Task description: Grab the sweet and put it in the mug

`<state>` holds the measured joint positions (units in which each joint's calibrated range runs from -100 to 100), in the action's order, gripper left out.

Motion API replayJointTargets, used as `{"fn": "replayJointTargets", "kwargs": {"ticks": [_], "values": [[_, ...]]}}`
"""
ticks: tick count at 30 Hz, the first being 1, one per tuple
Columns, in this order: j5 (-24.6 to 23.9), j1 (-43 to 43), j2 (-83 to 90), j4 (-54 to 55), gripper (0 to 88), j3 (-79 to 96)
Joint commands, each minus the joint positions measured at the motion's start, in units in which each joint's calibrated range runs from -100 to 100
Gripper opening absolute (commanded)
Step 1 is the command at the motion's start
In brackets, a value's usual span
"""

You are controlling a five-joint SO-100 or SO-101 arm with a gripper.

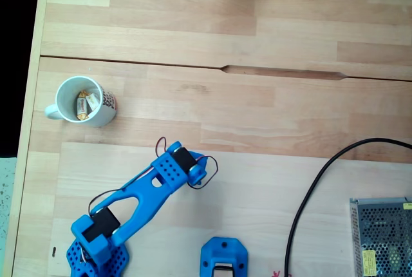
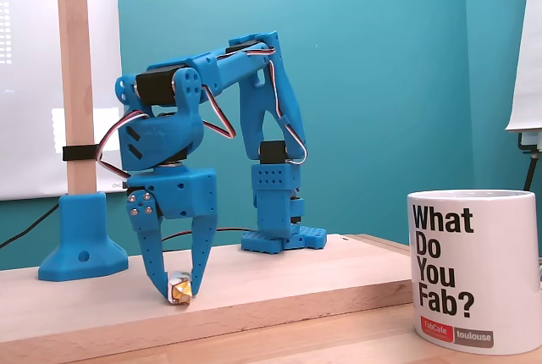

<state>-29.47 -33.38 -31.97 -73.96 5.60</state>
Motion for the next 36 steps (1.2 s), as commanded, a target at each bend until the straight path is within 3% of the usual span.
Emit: {"fn": "replayJointTargets", "kwargs": {"ticks": [1,14,36], "values": [[0.2,0.63,2.11,0.09,6.4,-4.35],[0.34,1.65,2.11,-0.8,6.3,-15.68],[0.15,13.85,2.19,-0.96,6.3,-34.15]]}}
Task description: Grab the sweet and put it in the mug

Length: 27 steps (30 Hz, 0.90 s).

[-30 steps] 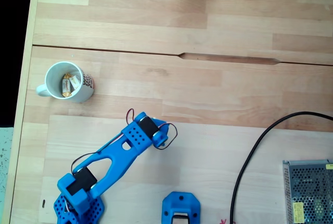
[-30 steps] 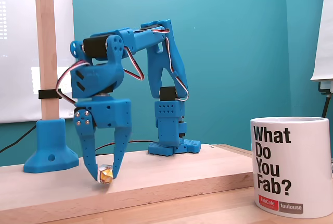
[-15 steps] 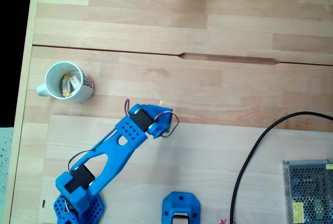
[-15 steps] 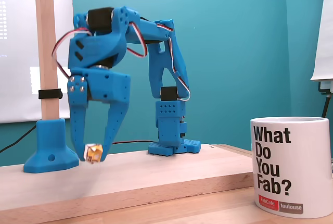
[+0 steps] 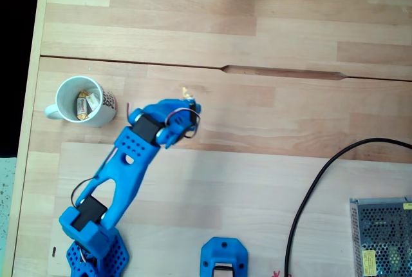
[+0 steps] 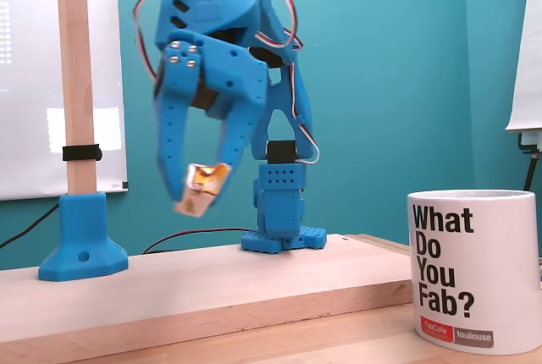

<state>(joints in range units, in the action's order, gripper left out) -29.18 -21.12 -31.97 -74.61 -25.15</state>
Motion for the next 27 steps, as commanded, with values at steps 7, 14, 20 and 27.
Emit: {"fn": "replayJointTargets", "kwargs": {"ticks": [7,14,20,27], "values": [[-0.15,2.89,2.28,-0.79,6.3,-3.94],[-0.44,3.04,3.06,-6.6,6.3,-4.02],[-0.15,3.69,6.58,-7.24,6.3,-4.02],[-0.1,5.15,10.28,-8.13,6.3,-3.58]]}}
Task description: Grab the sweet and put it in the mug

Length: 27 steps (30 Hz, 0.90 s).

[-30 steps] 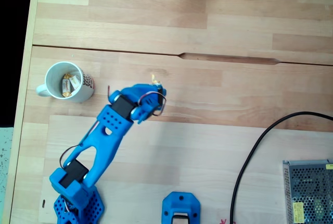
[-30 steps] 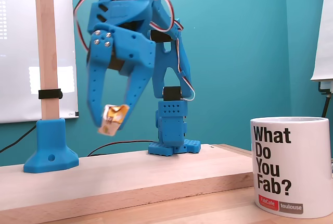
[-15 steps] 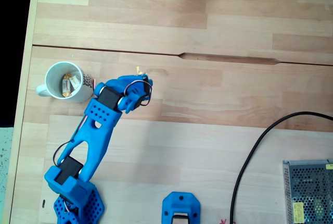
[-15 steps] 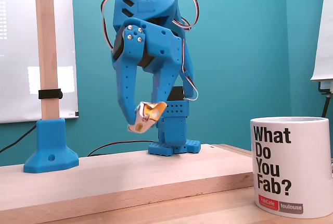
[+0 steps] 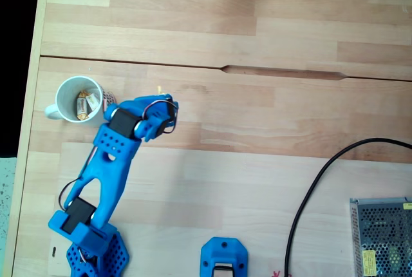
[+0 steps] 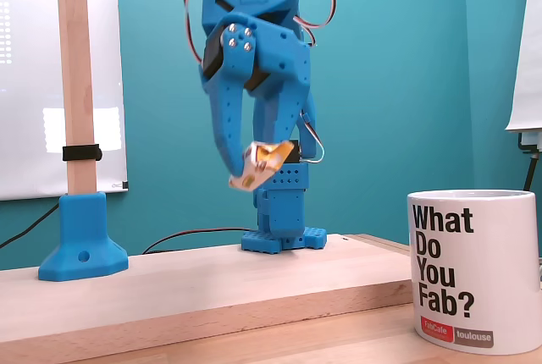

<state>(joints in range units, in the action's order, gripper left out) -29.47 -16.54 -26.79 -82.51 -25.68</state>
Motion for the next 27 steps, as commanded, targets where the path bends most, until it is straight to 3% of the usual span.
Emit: {"fn": "replayJointTargets", "kwargs": {"ticks": [1,27], "values": [[0.2,0.64,5.28,-0.24,6.3,-3.04],[-0.29,12.77,6.31,0.81,6.4,-3.75]]}}
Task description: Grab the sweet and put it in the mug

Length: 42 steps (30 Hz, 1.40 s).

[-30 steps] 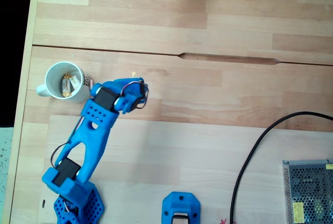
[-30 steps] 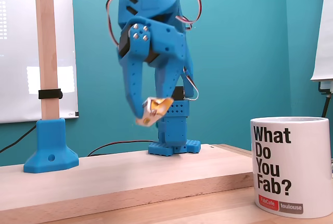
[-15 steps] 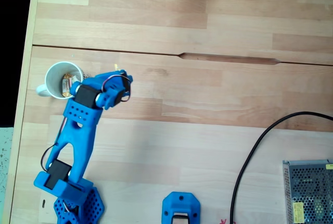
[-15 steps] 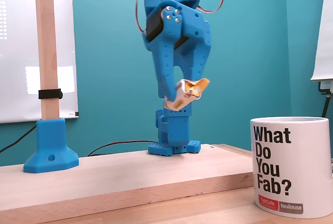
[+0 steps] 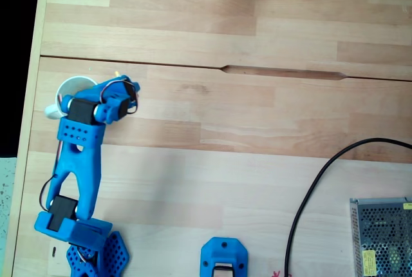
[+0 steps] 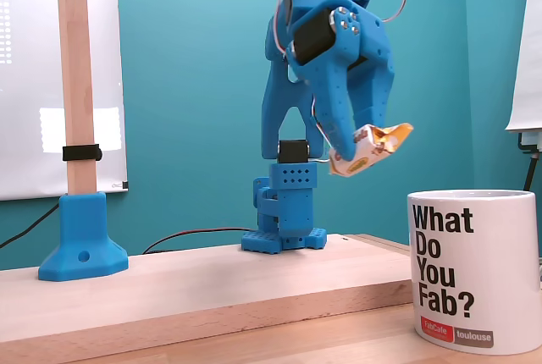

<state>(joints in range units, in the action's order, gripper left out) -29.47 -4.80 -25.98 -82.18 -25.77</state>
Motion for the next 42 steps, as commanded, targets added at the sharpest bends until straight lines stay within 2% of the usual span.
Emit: {"fn": "replayJointTargets", "kwargs": {"ticks": [1,21,32,42], "values": [[-0.29,1.24,5.49,0.49,6.4,-4.11],[-0.24,10.47,4.03,-0.32,6.4,-4.65],[-0.24,19.32,4.12,0.57,6.4,0.17],[-0.24,20.49,4.29,0.49,6.4,0.71]]}}
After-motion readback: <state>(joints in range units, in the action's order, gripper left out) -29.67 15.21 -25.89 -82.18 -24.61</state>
